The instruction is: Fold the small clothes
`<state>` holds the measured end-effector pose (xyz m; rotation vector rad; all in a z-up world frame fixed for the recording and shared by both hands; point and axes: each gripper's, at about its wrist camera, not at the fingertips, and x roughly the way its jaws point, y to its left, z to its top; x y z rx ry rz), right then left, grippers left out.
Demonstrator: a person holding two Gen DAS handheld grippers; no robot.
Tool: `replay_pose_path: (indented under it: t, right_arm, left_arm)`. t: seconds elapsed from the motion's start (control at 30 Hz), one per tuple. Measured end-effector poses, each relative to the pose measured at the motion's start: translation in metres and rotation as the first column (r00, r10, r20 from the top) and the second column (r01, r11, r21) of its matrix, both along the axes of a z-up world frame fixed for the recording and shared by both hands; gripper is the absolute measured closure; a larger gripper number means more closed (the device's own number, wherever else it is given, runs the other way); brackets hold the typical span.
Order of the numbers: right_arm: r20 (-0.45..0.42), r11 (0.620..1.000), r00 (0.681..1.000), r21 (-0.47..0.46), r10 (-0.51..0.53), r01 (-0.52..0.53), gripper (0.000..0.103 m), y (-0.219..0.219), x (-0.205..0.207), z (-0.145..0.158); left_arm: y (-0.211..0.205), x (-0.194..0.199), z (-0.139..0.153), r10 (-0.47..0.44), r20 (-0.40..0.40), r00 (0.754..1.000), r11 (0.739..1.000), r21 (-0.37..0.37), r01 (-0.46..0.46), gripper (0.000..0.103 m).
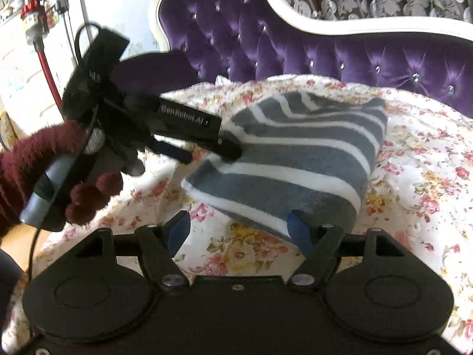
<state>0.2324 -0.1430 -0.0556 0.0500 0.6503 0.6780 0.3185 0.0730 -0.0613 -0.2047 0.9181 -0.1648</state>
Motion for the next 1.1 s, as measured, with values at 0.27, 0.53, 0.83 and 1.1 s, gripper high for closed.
replay_pose_path:
  t: [0.27,0.53,0.83,1.1]
  right_arm:
    - [-0.034,0.971,0.993,0.205,-0.117,0.121,0.021,-0.049,0.015,0.019]
    - [-0.150,0.924,0.972,0.315,-0.179,0.219,0.017,-0.082,0.056,0.010]
    - [-0.313,0.872,0.939,0.411,-0.140,0.266,0.015,-0.091,0.119,-0.023]
    - [-0.332,0.902,0.937,0.362,-0.111,0.235,0.014,-0.073,0.160,-0.042]
  left_arm:
    - [0.011,-0.011,0.011,-0.017,0.002,1.000,0.995,-0.101,0.017,0.015]
    - [0.007,-0.012,0.000,-0.076,-0.075,0.994,0.975,-0.216,0.058,0.015]
    - [-0.010,-0.004,-0.005,-0.137,-0.049,0.989,0.960,-0.252,0.120,0.015]
    - [-0.022,0.001,-0.007,-0.162,-0.021,0.987,0.959,-0.241,0.152,0.015]
